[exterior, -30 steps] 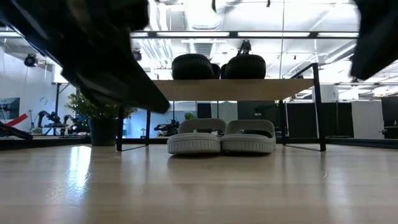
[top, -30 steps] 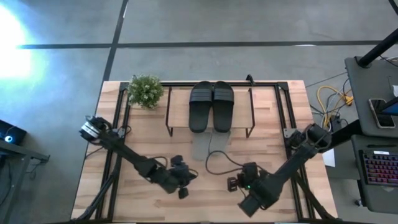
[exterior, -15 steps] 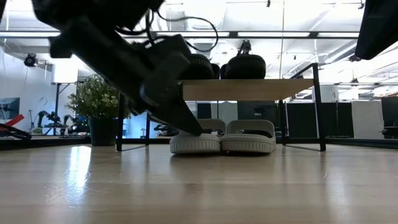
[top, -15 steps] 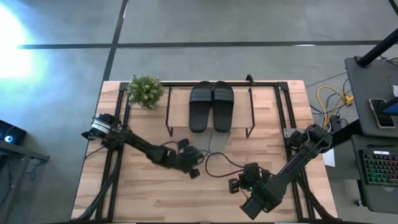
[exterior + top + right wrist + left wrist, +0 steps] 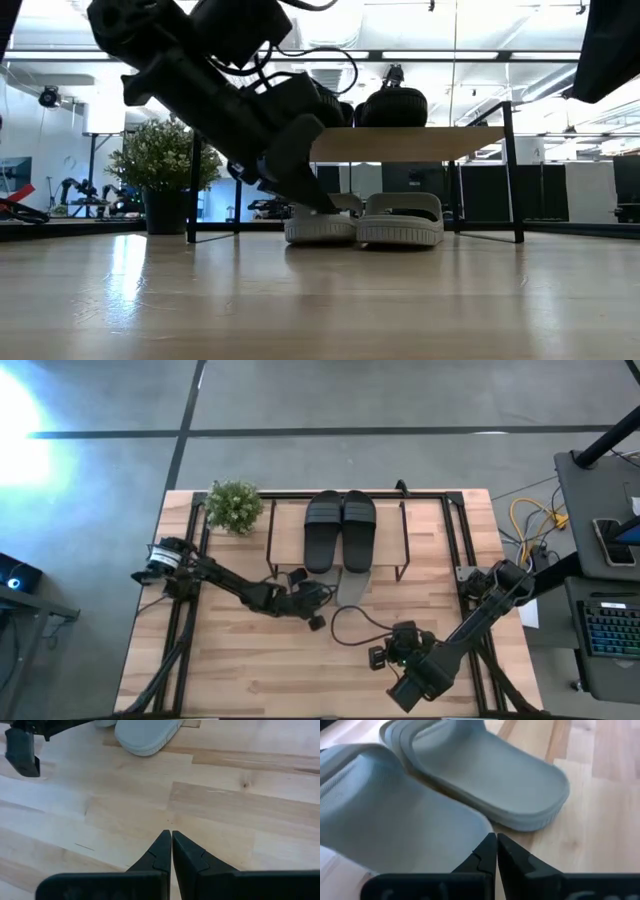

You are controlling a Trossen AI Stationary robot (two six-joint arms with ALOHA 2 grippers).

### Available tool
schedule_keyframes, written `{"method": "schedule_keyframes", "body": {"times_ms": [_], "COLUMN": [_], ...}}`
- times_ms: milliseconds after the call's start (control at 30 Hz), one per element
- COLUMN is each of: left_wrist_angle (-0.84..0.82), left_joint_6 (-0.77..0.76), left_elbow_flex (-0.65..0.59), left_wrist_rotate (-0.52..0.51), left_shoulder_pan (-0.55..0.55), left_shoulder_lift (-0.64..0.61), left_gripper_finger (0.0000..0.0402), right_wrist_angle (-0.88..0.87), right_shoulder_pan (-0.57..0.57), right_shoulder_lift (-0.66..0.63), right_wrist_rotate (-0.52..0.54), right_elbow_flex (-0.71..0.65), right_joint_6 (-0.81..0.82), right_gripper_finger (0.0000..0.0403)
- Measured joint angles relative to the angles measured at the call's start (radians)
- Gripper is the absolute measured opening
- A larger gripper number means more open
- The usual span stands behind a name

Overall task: Pick and place slides into the shelf
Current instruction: Move the left gray slide under the shelf, then move the gray slide under the shelf

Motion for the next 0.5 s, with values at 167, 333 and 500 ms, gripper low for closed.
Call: {"method": "schedule_keyframes", "body": {"times_ms": [167, 333, 500], "left_wrist_angle": [0.029, -0.109, -0.397], "left_joint_6": [-0.005, -0.065, -0.239], "left_elbow_flex": [0.000, 0.002, -0.024], "left_wrist_rotate": [0.029, 0.051, -0.104], "left_shoulder_pan": [-0.029, -0.158, -0.311], "left_shoulder_lift": [-0.050, -0.242, -0.399], "left_gripper_finger": [0.0000, 0.0000, 0.0000], "right_wrist_angle": [0.012, 0.119, 0.364], "right_shoulder_pan": [0.000, 0.000, -0.027], "right_shoulder_lift": [0.000, 0.000, 0.001], "right_wrist_rotate": [0.000, -0.007, 0.022], "right_elbow_flex": [-0.006, -0.028, -0.128], "right_joint_6": [0.000, -0.001, -0.013], "right_gripper_finger": [0.0009, 0.0009, 0.0009]}}
